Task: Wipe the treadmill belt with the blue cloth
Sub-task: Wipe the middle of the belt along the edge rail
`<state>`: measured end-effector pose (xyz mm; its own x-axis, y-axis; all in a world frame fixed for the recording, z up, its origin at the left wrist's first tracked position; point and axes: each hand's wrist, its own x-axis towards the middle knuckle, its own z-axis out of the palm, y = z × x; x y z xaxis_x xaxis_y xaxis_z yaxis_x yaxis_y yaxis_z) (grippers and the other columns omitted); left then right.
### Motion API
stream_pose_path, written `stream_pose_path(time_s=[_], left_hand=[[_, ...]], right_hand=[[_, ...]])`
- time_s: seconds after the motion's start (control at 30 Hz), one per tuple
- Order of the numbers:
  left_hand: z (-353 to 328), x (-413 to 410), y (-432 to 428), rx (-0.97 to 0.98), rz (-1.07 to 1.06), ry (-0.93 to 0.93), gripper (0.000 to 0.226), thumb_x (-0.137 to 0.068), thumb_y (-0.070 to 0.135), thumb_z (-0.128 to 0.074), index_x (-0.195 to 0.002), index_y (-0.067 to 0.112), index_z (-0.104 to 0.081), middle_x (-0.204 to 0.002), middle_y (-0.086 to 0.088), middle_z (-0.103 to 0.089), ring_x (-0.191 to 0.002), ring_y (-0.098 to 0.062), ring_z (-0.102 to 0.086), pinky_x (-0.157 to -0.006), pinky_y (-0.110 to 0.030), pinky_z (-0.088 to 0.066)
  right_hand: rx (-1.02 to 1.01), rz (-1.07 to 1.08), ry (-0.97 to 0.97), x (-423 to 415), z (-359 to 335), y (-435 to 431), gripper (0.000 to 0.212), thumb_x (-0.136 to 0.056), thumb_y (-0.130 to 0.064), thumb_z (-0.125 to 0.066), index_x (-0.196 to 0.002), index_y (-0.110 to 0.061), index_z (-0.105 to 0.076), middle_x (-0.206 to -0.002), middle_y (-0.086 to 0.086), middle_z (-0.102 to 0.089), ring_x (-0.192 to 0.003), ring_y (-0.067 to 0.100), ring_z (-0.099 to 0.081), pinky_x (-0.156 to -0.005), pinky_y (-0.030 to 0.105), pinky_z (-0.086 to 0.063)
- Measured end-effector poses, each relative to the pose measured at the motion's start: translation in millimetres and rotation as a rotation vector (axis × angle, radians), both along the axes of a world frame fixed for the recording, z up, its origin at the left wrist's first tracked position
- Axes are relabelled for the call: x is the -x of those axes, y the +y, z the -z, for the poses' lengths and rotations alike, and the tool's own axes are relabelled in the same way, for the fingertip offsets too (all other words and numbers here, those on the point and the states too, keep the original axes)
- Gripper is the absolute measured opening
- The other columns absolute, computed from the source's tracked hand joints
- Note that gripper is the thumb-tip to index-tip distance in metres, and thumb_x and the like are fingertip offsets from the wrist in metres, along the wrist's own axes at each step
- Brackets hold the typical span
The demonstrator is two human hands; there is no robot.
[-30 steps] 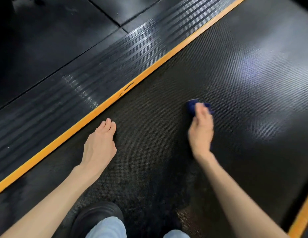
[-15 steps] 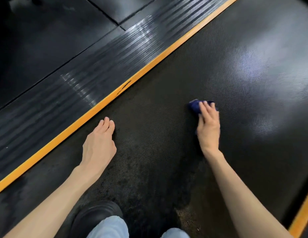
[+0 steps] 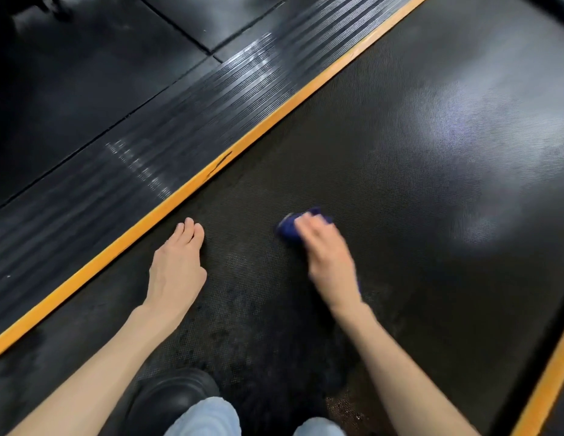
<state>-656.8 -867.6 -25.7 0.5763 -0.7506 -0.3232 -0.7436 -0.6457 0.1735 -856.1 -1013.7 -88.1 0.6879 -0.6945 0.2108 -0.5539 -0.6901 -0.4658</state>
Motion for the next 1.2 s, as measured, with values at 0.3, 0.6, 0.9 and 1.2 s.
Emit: stream_pose_path(time_s=[0.3, 0.6, 0.9, 1.2], left_hand=[[-8, 21, -11, 0.262, -0.131, 0.092, 0.069, -0.076, -0.013, -0.047, -0.141, 0.009, -0.036, -0.156, -0.001, -0.013, -0.143, -0.019, -0.015, -0.112, -0.04, -0.024], [-4, 55, -23, 0.323, 0.057, 0.267, 0.067, -0.079, -0.016, -0.042, -0.14, 0.014, -0.04, -0.15, 0.004, -0.032, -0.141, -0.011, -0.019, -0.114, -0.027, -0.018], [-8, 66, -39, 0.031, 0.214, 0.049, 0.067, -0.078, 0.005, -0.059, -0.14, 0.012, -0.035, -0.152, -0.006, -0.026, -0.141, -0.025, -0.019, -0.112, -0.038, -0.026], [-2, 69, -49, 0.11, 0.307, -0.201, 0.045, -0.052, -0.006, -0.067, -0.094, 0.0, -0.055, -0.093, -0.016, -0.055, -0.083, -0.038, -0.051, -0.063, -0.043, -0.041]], right_hand=[[-0.037, 0.185, 0.034, -20, -12, 15, 0.053, -0.079, -0.004, -0.037, -0.13, -0.004, -0.052, -0.133, 0.015, -0.052, -0.12, 0.032, -0.049, -0.107, 0.038, -0.029], [-0.043, 0.066, 0.157, 70, -13, -8, 0.061, -0.078, 0.004, -0.044, -0.137, -0.011, -0.046, -0.142, 0.008, -0.045, -0.131, 0.024, -0.041, -0.113, 0.039, -0.027], [-0.064, 0.443, 0.173, 59, -13, 41, 0.073, -0.072, 0.011, -0.044, -0.142, -0.009, -0.037, -0.146, 0.011, -0.038, -0.136, 0.025, -0.033, -0.117, 0.037, -0.015], [-0.022, 0.127, 0.157, 134, -14, 1, 0.056, -0.08, 0.008, -0.046, -0.133, -0.009, -0.05, -0.138, 0.009, -0.05, -0.128, 0.022, -0.043, -0.111, 0.035, -0.028]])
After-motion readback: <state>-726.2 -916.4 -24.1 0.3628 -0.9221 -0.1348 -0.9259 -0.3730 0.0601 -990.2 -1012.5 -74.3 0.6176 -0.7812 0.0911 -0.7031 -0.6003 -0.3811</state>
